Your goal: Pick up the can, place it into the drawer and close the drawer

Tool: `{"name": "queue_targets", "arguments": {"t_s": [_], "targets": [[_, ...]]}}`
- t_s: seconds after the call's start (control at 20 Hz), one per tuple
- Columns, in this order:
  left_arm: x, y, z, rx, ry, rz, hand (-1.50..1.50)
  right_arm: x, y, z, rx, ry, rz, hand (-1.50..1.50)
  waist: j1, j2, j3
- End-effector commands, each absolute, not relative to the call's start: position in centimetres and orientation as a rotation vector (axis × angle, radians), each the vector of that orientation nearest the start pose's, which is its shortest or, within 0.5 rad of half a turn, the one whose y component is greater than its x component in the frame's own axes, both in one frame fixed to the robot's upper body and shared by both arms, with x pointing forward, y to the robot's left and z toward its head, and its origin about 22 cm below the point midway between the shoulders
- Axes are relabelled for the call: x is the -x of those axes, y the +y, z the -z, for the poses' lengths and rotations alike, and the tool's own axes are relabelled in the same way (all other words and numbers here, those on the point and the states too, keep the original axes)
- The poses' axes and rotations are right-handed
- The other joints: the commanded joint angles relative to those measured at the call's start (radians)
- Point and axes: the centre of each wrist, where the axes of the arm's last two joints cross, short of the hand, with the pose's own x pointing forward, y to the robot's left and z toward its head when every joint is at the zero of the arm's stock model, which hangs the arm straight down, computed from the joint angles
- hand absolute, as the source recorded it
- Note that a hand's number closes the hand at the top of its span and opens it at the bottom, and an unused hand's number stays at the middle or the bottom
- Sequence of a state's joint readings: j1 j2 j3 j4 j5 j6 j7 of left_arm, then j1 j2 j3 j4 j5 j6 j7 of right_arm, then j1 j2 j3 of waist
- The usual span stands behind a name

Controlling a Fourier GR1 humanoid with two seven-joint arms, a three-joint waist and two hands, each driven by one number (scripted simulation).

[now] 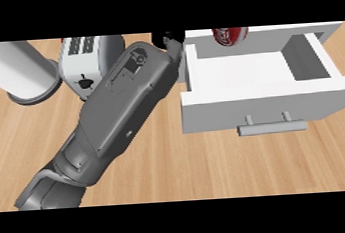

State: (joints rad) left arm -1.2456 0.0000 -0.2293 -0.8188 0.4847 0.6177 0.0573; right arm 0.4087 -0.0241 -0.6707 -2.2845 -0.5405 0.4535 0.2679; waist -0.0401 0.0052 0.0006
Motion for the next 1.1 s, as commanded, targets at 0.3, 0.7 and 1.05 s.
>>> {"name": "queue_targets", "arguments": {"t_s": [0.3,0.7,1.05], "targets": [[-41.1,-0.5,-19.3,0.173,-1.7,-0.046,1.5,-7.2,-36.3,-12.9,0.152,-1.808,0.117,-1.5,-0.021,0.002,0.0],[-41.5,-1.9,-20.1,0.113,-1.667,-0.026,1.5,-8.8,-35.6,-12.8,0.114,-1.799,0.121,-1.5,-0.032,0.008,0.001],[-41.9,-1.4,-17.9,0.013,-1.646,-0.016,1.5,-8.2,-35.2,-13.3,0.079,-1.82,0.096,-1.5,-0.055,0.011,0.001]]}}
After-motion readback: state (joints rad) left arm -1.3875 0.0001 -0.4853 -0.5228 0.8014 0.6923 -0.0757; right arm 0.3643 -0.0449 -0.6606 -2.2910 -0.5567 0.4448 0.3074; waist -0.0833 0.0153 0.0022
